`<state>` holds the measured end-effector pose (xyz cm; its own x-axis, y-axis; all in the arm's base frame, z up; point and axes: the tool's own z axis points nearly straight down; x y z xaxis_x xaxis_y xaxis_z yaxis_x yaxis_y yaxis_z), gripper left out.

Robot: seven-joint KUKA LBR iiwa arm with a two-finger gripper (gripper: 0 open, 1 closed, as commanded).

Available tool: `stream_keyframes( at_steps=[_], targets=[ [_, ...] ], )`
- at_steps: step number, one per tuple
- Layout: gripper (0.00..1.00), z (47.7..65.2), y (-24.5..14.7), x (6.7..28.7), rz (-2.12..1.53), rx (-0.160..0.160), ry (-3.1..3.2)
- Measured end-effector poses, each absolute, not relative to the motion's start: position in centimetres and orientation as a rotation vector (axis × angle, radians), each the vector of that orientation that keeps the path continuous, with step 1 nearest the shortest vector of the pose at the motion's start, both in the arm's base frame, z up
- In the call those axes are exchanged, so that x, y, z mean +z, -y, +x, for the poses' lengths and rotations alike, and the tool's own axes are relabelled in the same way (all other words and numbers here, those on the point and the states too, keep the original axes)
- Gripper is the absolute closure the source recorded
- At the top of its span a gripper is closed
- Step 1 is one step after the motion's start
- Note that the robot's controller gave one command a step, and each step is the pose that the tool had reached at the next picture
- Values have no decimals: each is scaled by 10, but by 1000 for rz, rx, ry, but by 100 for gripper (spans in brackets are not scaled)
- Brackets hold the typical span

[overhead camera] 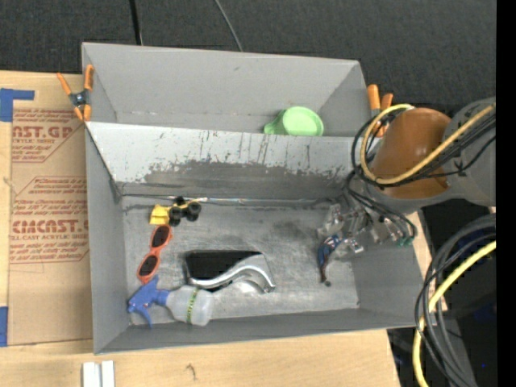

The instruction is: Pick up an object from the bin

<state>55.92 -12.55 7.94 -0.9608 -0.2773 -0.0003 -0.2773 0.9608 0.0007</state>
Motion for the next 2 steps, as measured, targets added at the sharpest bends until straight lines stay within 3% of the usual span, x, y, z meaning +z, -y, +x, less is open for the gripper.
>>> stream_keyframes(
  at_steps=[1, 2],
  targets=[
    [100, 559, 125, 79, -425, 1, -3112],
    [100, 558, 127, 239, -381, -3, -3111]
  ],
)
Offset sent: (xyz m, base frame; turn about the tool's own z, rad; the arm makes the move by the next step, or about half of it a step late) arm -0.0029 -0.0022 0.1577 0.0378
